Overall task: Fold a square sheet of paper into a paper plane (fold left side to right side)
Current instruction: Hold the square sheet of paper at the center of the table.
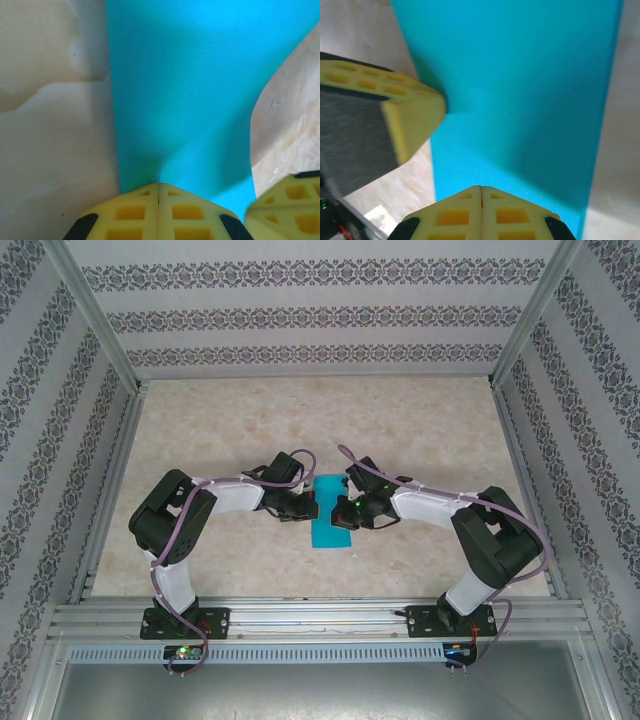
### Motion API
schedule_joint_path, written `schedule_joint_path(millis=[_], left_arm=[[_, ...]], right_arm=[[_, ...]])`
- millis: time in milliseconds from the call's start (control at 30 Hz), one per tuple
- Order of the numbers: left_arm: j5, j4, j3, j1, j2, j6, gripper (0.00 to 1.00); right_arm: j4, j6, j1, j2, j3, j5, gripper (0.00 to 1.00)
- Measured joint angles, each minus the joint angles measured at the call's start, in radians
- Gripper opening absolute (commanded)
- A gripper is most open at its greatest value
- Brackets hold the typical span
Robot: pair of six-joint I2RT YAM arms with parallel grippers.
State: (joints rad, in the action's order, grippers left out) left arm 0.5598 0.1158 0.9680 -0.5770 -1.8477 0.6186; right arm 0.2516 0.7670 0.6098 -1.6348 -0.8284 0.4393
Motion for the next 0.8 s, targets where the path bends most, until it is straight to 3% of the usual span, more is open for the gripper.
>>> schedule_joint_path(millis=[800], left_arm=[[0.023, 0.015, 0.082, 0.003, -0.032, -0.006, 0.03]], right_arm=[[0.07, -0.019, 0.004, -0.059, -0.025, -0.049, 0.0]])
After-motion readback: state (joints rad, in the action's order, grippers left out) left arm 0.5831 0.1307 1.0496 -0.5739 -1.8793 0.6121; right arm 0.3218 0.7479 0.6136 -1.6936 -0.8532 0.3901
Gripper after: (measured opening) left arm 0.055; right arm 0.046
